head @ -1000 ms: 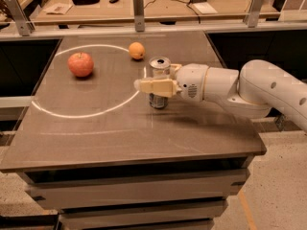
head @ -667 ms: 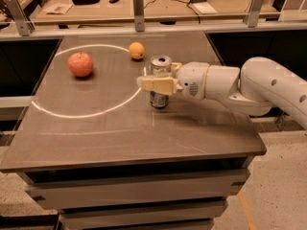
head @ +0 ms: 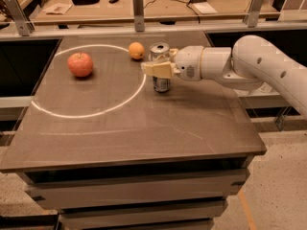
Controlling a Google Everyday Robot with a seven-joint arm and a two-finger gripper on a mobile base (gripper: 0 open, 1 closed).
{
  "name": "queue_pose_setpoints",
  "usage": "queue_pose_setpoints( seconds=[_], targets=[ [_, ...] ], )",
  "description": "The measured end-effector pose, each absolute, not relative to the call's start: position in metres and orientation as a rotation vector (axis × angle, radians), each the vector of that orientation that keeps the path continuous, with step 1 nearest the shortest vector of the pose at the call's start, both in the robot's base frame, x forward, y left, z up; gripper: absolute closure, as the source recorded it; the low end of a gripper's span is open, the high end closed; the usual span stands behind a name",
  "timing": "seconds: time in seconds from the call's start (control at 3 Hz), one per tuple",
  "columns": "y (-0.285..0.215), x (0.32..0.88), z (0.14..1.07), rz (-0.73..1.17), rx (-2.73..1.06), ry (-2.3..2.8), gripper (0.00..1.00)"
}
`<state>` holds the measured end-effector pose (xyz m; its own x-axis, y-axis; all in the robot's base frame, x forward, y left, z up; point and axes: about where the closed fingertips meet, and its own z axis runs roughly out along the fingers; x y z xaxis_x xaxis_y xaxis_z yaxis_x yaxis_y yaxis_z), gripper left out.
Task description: Move redbull can near orange
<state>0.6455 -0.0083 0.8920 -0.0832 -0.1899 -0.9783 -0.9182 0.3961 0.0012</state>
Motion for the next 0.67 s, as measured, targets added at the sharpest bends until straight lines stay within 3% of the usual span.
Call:
queue_pose_setpoints(
  seconds=[0.67],
  targets=[
    [-0.003, 0.662, 0.897, 0.826, -0.966, 1.556, 1.00]
  ],
)
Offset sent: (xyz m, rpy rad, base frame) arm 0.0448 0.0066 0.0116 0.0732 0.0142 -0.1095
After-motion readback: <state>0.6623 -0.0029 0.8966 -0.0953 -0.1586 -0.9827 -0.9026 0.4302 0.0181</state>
